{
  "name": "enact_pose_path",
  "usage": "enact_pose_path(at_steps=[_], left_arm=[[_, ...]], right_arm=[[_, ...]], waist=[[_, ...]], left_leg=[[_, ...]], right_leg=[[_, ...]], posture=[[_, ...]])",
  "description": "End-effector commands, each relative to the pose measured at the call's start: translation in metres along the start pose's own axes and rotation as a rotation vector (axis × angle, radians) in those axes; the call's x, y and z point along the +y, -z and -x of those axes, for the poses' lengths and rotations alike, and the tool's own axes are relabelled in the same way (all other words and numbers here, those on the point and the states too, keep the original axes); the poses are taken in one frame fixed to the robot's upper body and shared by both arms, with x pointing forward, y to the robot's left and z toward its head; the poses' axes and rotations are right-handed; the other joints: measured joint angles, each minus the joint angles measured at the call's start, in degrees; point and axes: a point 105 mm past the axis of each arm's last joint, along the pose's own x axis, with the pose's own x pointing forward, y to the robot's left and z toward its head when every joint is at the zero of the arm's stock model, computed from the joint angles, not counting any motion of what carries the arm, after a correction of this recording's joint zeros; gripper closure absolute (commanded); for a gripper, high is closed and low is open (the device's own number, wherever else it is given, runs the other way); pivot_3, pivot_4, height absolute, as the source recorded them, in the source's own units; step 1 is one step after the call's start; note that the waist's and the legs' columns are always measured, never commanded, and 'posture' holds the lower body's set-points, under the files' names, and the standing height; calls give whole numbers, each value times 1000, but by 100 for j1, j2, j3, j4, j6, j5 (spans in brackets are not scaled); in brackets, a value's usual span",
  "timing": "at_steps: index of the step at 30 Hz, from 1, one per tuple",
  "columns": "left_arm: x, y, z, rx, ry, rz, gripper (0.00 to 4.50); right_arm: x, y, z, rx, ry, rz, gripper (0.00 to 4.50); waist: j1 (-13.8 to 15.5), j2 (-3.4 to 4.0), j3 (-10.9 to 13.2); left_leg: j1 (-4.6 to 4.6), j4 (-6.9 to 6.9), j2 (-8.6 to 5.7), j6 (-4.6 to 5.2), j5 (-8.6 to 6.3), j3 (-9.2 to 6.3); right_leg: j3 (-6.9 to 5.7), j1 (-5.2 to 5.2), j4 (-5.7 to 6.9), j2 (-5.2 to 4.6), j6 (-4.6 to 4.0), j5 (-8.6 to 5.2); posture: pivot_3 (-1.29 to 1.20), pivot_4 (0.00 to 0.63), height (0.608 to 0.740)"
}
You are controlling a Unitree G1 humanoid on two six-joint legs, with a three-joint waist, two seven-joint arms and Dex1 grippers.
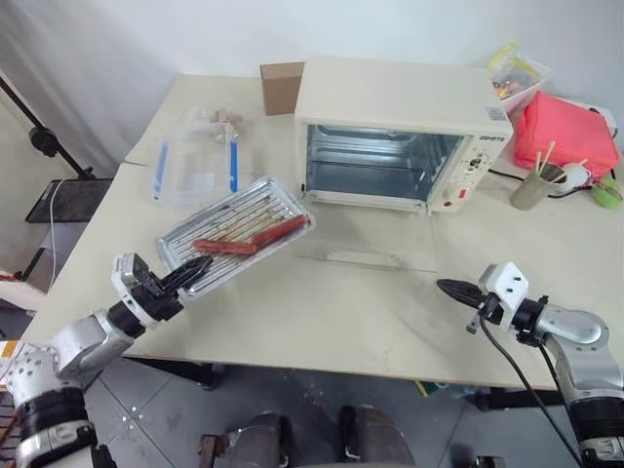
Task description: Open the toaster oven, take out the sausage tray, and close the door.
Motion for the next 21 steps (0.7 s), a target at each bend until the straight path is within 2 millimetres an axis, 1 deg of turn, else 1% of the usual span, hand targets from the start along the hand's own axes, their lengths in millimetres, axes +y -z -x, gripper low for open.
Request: enact_pose_path(at_steps=[1,4,5,7,9,10,13,16,19,20,21], left_arm=[[-8,-3,11,-124,44,-31,4500],[-7,-6,21,-234,52,-28,4500],[-6,-6,23,-252,47,-28,4500],[-2,-6,27,-279,18,-23,4500],[1,-7,29,-295,-7,-17,4500],[1,-6,29,-292,-7,-19,4500],[-1,-3,28,-261,-3,-28,4500],[-8,-2,19,-196,19,-54,4500],[-11,1,16,-138,20,-63,4500],[-11,2,14,-107,14,-68,4500],[-11,5,8,-43,-4,-72,4500]], right_arm=[[-4,-13,-9,-79,6,-24,4483],[-7,-35,-14,-212,10,-53,4483],[-11,-42,-14,-255,39,-28,4483],[-19,-56,-11,-335,91,-1,4483],[-24,-65,-9,-381,117,-25,4483],[-28,-72,-5,-416,127,-48,4483],[-40,-89,5,-484,148,-124,4483],[-50,-108,19,-559,153,-200,4483],[-50,-116,25,-561,148,-214,4483],[-48,-117,27,-548,128,-217,4483],[-41,-115,31,-520,98,-214,4316]], waist=[[17,0,0],[16,0,0],[17,0,0],[18,0,0],[19,0,0],[21,0,0],[28,0,0],[36,0,0],[40,0,0],[34,0,0],[46,0,0]], left_leg=[[10,0,0,1,-3,2],[20,-2,-1,-2,-10,9],[20,-2,1,-2,-11,9],[24,-4,2,-3,-11,10],[25,-5,1,-3,-11,15],[25,-6,1,-3,-12,15],[25,-6,1,-1,-16,16],[24,-9,2,-2,-18,15],[23,-12,2,-2,-19,12],[24,-16,2,-3,-20,13],[24,-20,2,-3,-20,15]], right_leg=[[0,9,-2,0,0,0],[2,18,-9,2,0,0],[2,20,-13,5,0,0],[2,20,-12,8,0,-1],[5,20,-13,9,-1,-1],[6,20,-14,9,-1,-1],[6,21,-19,8,-1,-1],[6,21,-24,8,-1,-1],[6,22,-31,8,-1,-1],[6,24,-36,8,-1,-1],[7,24,-40,8,-2,-1]], posture=[[0,150,740],[0,150,740],[0,150,740],[0,150,740],[0,150,740],[0,150,740],[0,150,740],[0,150,740],[0,150,740],[0,150,740],[0,150,740]])
